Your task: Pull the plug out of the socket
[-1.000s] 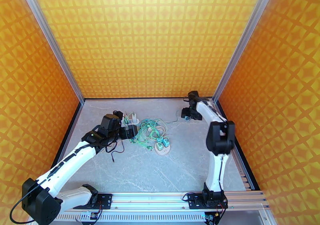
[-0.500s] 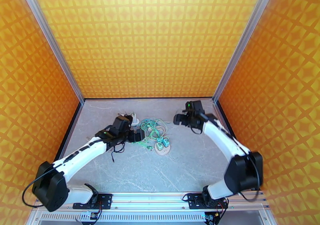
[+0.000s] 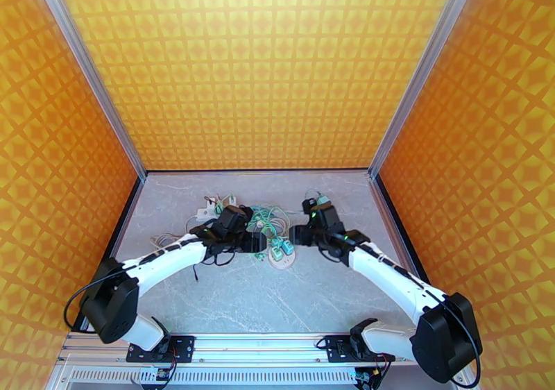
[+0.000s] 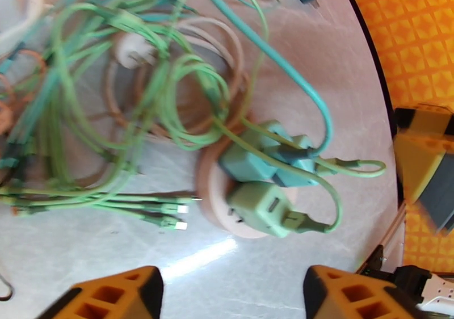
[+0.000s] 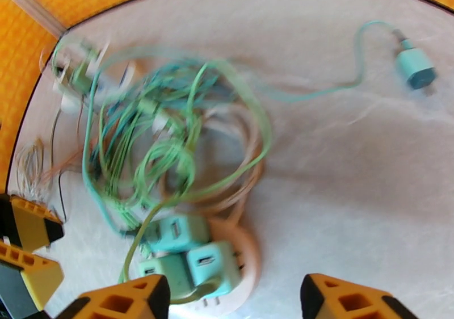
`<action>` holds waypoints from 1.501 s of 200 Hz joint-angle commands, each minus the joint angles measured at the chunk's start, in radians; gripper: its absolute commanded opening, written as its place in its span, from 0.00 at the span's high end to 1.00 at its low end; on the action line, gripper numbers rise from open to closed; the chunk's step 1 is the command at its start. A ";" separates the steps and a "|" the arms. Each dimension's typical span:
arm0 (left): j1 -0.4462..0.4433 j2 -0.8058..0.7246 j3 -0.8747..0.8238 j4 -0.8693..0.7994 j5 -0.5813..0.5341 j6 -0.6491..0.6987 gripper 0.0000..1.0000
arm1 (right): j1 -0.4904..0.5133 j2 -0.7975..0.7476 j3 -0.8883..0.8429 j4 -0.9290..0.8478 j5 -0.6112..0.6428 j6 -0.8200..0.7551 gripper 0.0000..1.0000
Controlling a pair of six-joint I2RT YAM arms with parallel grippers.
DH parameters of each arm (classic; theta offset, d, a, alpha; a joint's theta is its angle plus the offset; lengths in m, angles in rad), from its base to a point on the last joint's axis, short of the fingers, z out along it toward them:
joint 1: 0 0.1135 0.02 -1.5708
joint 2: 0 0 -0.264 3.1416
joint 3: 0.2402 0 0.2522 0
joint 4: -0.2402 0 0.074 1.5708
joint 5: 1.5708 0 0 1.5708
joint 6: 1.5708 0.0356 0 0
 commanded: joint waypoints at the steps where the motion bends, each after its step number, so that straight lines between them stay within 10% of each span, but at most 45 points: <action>1: -0.004 0.030 0.029 0.043 0.050 -0.013 0.43 | 0.035 0.027 -0.036 0.075 0.005 0.021 0.45; 173: -0.003 0.131 0.048 0.077 0.114 -0.018 0.52 | 0.084 -0.134 -0.135 0.004 0.059 -0.001 0.42; 300: -0.004 0.233 0.117 0.093 0.169 -0.016 0.55 | 0.084 0.087 -0.101 0.147 0.033 -0.035 0.49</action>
